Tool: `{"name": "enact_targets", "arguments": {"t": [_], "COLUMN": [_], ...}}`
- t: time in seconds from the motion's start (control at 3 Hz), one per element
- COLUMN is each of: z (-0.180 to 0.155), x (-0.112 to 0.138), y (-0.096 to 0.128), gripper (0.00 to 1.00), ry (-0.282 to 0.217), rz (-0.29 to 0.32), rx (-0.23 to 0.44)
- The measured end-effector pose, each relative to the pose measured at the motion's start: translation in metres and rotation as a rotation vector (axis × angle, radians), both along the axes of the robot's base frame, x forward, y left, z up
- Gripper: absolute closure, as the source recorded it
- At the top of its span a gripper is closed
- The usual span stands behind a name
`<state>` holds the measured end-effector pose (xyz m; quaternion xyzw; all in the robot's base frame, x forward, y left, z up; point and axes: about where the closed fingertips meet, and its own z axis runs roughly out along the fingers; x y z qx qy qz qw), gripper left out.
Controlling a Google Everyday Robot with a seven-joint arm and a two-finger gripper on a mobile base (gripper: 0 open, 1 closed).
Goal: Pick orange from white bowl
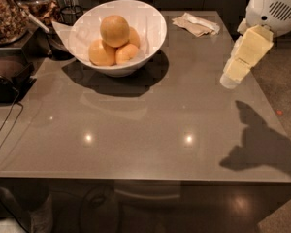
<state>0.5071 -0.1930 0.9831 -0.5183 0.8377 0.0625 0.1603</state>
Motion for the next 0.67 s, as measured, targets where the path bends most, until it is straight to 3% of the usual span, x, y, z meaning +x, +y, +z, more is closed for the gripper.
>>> {"name": "enact_targets", "arguments": {"t": [0.33, 0.67], "z": [0.0059, 0.0094], "x": [0.0266, 0.0342], "y": [0.0203, 0.0232], "gripper": [0.00, 0.00], "ry": [0.000, -0.032], "rz": [0.034, 0.028], "rx": [0.055, 0.065]}}
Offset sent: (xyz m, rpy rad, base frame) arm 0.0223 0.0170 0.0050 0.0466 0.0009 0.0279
